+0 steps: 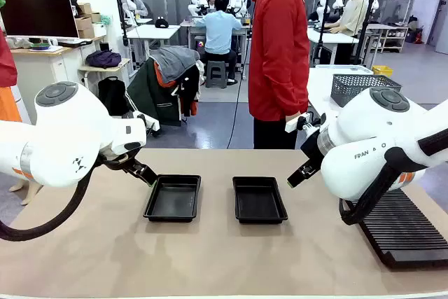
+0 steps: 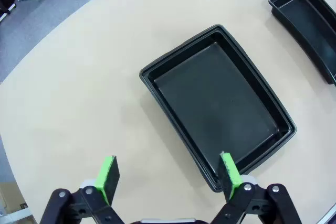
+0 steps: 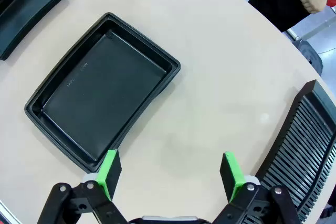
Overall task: Inspect and transfer BCBs to ESD trays.
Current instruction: Pick up the Blank PCB from the PCB Rack and place it in the left ESD tray.
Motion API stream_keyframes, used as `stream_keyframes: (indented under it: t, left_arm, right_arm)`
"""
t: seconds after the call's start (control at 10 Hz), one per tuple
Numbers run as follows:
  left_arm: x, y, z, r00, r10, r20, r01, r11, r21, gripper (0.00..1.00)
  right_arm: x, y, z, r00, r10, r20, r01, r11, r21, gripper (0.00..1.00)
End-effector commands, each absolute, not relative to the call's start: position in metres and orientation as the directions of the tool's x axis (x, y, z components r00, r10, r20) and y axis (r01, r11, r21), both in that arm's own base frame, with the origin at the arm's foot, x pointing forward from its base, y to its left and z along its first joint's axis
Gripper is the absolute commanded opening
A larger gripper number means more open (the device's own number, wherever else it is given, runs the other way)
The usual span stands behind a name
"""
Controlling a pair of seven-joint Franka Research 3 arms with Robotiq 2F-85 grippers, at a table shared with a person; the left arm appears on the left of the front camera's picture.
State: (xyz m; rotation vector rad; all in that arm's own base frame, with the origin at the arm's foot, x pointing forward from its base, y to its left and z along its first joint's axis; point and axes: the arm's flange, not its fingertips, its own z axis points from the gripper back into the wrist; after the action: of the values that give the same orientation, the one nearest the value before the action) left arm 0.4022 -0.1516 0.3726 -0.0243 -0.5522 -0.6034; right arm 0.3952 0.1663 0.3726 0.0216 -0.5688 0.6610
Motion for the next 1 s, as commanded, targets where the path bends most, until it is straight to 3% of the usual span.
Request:
stream_keyframes:
  t: [0.0, 0.9]
  left_arm:
    - [0.4022, -0.1516, 0.3725, 0.684, -0.532, 0.499, 0.545, 0.828, 0.136, 1.00]
    - [0.4022, -0.1516, 0.3725, 0.684, -0.532, 0.499, 0.545, 0.828, 0.136, 1.00]
  right_arm:
    - [0.3952, 0.1663, 0.3726, 0.643, 0.575, 0.506, -0.586, 0.795, -0.157, 1.00]
    - [0.3952, 0.1663, 0.3726, 0.643, 0.575, 0.506, -0.586, 0.795, -0.157, 1.00]
